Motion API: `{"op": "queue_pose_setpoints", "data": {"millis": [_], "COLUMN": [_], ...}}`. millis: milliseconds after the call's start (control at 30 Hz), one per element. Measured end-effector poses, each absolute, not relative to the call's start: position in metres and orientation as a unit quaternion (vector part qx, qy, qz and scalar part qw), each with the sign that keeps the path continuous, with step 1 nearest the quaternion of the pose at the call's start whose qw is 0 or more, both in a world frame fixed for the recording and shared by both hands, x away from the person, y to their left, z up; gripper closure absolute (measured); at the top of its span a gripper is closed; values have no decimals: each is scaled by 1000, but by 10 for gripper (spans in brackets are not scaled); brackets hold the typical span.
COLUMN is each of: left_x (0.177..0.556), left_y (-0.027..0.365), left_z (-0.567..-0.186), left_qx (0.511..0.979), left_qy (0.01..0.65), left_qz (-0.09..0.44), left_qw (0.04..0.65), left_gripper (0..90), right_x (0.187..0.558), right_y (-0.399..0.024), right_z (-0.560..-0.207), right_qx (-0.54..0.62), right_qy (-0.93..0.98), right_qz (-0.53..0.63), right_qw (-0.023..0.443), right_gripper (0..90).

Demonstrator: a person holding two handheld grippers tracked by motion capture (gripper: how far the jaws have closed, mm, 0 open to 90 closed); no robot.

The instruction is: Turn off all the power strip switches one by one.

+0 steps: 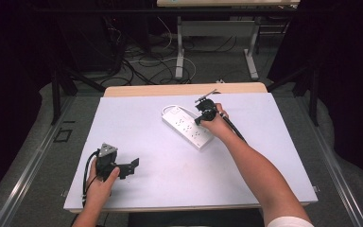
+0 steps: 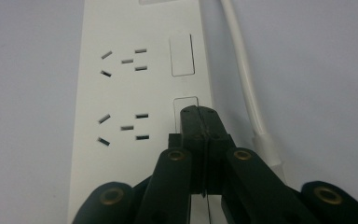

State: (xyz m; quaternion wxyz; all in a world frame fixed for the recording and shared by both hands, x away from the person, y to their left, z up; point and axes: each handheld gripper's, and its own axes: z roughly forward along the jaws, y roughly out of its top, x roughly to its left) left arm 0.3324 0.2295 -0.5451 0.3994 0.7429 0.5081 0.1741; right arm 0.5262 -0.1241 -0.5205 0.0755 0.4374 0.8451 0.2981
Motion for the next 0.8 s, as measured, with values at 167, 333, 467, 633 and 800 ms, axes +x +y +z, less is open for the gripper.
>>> {"op": "queue_pose_setpoints", "data": {"millis": [167, 333, 467, 633, 800], "left_x": [333, 332, 333, 333, 333], "left_y": [230, 229, 229, 228, 229], "left_z": [-545, -545, -545, -545, -545], "left_qx": [743, 745, 744, 742, 741], "left_qy": [508, 509, 509, 510, 510], "left_qz": [174, 171, 172, 172, 175], "left_qw": [399, 397, 398, 400, 399], "left_gripper": [11, 11, 11, 11, 11], "right_x": [522, 518, 514, 510, 505], "right_y": [-127, -135, -139, -144, -146], "right_z": [-522, -519, -519, -521, -517], "right_qx": [440, 443, 444, 430, 439], "right_qy": [840, 843, 836, 838, 848], "right_qz": [306, 297, 313, 327, 290], "right_qw": [79, 69, 72, 83, 70], "right_gripper": [900, 900, 900, 900, 900]}}
